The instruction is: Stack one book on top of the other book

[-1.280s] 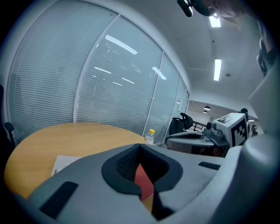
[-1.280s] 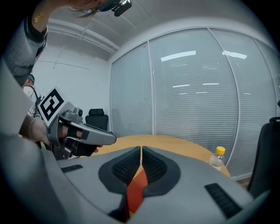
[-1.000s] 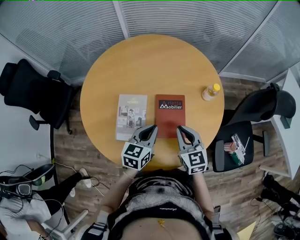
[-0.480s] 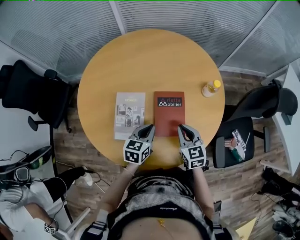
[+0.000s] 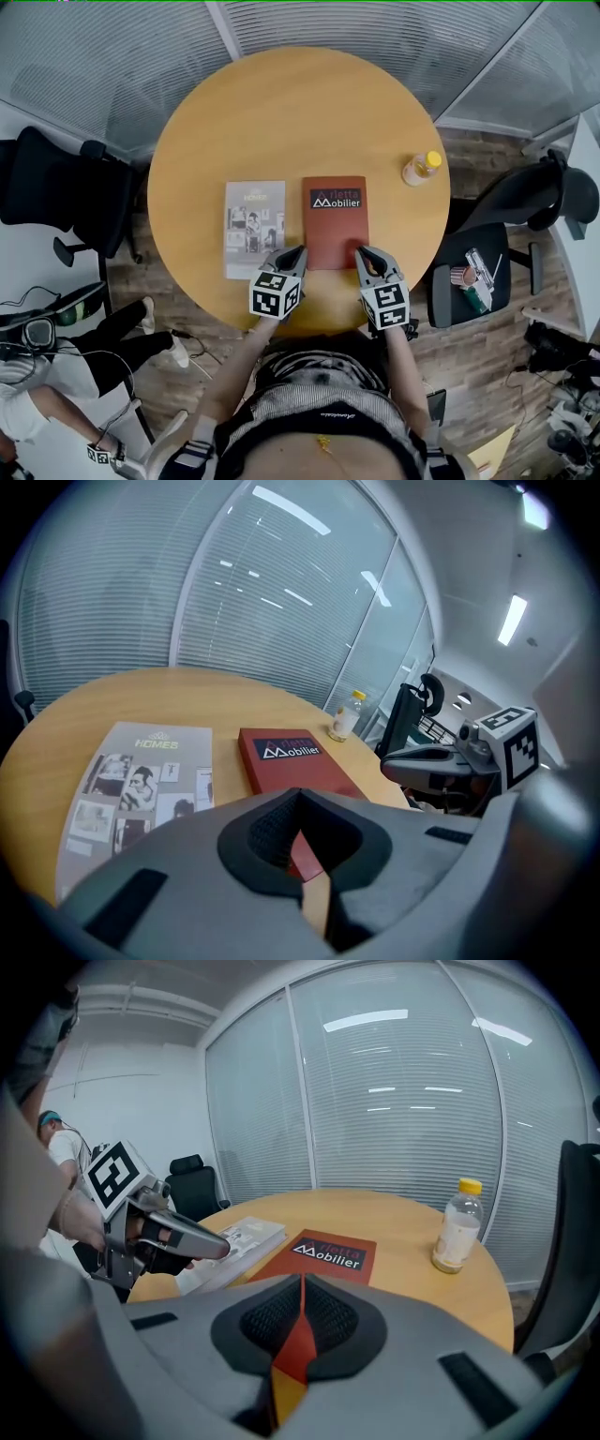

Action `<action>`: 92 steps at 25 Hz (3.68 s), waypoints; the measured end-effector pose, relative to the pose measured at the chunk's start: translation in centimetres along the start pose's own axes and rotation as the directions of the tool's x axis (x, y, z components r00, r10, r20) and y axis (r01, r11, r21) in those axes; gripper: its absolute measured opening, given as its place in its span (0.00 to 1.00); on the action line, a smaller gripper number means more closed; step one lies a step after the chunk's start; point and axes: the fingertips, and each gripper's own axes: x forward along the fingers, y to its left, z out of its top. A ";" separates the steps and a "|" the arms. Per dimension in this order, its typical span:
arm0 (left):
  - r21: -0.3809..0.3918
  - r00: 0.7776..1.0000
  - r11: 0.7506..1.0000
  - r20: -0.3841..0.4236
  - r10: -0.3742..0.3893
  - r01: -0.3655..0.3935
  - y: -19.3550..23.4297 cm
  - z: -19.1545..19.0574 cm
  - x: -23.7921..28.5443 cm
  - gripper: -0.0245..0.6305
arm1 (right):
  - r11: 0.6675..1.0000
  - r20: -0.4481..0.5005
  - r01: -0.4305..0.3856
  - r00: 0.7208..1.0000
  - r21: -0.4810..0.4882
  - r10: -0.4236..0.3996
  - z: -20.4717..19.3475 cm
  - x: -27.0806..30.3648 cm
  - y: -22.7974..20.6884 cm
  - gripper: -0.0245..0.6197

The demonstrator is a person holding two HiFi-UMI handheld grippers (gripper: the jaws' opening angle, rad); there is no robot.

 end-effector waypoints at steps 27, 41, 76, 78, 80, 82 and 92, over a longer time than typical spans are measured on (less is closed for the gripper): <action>-0.237 0.997 0.971 -0.065 -0.036 0.020 2.3 -2.1 2.7 0.07 | 0.994 -0.121 0.016 0.993 0.106 -0.003 -3.1 2.9 -2.7 0.08; -0.385 0.993 0.920 -0.050 -0.103 0.076 2.4 -2.2 3.8 0.20 | 0.972 -0.132 0.023 0.991 0.235 0.009 -3.9 3.9 -4.4 0.23; -0.422 0.972 0.904 -0.231 -0.038 -0.065 2.1 -4.0 8.1 0.41 | 0.898 -0.150 -0.057 0.979 0.436 0.135 -6.2 6.3 -5.6 0.32; -0.422 0.972 0.904 -0.232 -0.038 -0.065 2.2 -4.0 8.0 0.41 | 0.889 -0.140 -0.071 0.979 0.453 0.149 -6.3 6.3 -5.5 0.31; -0.421 0.972 0.905 -0.233 -0.037 -0.066 2.1 -4.1 8.0 0.41 | 0.872 -0.125 -0.083 0.979 0.482 0.163 -6.3 6.3 -5.4 0.28; -0.421 0.972 0.905 -0.233 -0.035 -0.068 2.2 -4.1 8.0 0.41 | 0.859 -0.113 -0.087 0.980 0.504 0.165 -6.4 6.3 -5.4 0.27; -0.415 0.972 0.907 -0.232 -0.033 -0.068 2.2 -4.1 8.0 0.41 | 0.863 -0.119 -0.067 0.982 0.500 0.145 -6.4 6.3 -5.4 0.27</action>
